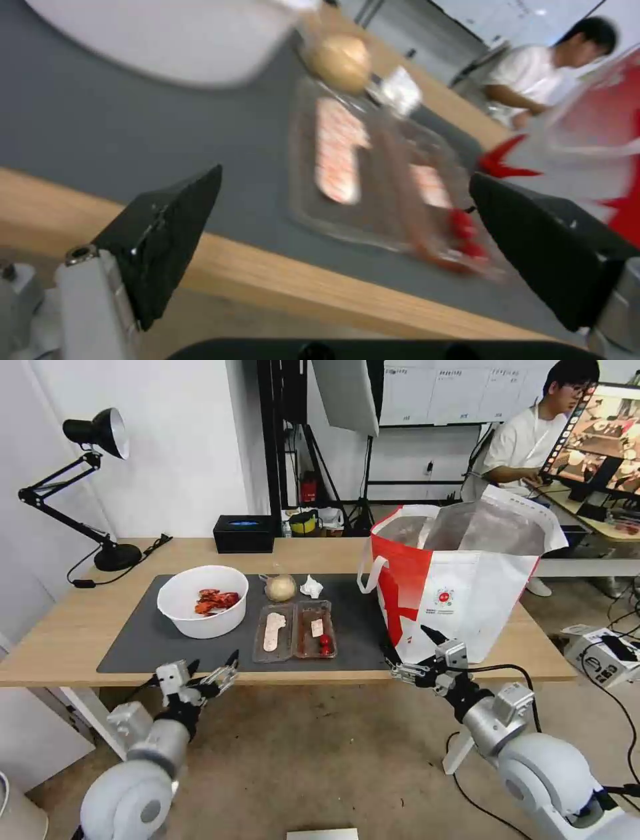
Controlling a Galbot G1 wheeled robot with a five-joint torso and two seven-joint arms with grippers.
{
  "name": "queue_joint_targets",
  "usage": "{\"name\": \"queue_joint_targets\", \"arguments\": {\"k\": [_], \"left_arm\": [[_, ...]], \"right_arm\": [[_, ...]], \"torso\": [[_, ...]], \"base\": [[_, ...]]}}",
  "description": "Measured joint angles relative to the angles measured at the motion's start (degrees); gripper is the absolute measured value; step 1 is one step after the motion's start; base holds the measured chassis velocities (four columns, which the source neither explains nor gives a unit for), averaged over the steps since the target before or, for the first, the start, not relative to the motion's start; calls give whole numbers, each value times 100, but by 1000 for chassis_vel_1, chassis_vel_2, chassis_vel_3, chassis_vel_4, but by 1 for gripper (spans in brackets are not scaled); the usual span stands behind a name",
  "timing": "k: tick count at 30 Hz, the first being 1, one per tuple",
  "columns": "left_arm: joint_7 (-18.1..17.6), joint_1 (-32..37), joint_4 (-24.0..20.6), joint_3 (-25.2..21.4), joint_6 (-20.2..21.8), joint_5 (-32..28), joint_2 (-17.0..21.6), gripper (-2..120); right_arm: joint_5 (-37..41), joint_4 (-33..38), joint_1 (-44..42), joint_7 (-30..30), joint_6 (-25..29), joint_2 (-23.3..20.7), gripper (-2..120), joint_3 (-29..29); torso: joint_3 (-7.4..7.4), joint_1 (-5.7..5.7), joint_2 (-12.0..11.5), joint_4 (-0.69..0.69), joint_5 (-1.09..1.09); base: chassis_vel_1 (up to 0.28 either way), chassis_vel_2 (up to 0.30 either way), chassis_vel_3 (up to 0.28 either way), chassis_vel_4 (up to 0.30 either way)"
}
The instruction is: Pick up the trash from the table and place it into the takeout bag.
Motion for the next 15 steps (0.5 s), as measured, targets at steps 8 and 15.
{"name": "queue_joint_targets", "arguments": {"k": [8, 15], "left_arm": [[-832, -350, -272, 107, 285, -2047, -8, 100], [-987, -557, -163, 294, 250, -2455, -86, 100]], "right_arm": [[-57, -45, -82, 0, 10, 69, 100, -14], [-102, -63, -101, -1, 12, 117, 100, -71]], "torso": [[0, 0, 0, 0, 1], [0, 0, 0, 0, 1]], "base": [[0, 0, 0, 0], [0, 0, 0, 0]]}}
